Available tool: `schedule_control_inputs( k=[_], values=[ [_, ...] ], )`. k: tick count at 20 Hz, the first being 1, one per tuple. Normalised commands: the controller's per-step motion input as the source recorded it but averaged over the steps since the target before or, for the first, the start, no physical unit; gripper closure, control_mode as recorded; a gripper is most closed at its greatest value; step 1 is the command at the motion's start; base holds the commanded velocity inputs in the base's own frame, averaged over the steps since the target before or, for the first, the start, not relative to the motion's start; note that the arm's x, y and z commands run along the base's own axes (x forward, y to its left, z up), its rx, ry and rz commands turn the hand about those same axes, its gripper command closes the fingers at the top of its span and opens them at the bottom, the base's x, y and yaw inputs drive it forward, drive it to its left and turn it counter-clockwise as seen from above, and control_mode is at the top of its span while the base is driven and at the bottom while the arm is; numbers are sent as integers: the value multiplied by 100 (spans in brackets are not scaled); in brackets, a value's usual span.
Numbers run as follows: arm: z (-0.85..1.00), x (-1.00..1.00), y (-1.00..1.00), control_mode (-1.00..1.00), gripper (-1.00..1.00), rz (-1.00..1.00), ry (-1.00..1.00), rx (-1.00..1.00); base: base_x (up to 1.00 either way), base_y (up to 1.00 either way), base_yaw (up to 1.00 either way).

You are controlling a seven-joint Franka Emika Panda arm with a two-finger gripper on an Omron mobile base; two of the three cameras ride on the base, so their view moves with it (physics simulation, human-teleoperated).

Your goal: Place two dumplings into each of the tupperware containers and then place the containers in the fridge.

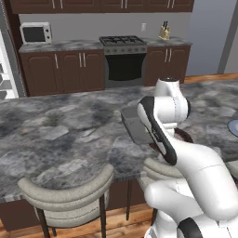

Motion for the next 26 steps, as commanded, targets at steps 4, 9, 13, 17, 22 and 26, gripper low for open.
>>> schedule_control_inputs(
  k=[4, 9, 13, 17, 22, 26],
  values=[
    [28, -49, 0, -100, 100, -1, 0, 0, 0, 0, 0],
    [32, -26, 0, -100, 100, 0, 0, 0, 0, 0, 0],
    [32, 0, -13, -100, 100, 0, 0, 0, 0, 0, 0],
    [17, -19, -1, -100, 100, 0, 0, 0, 0, 0, 0],
    [0, 0, 0, 100, 100, 0, 0, 0, -70, 22, 0],
    [0, 0, 0, 100, 100, 0, 0, 0, -70, 46, 5]
  ],
)
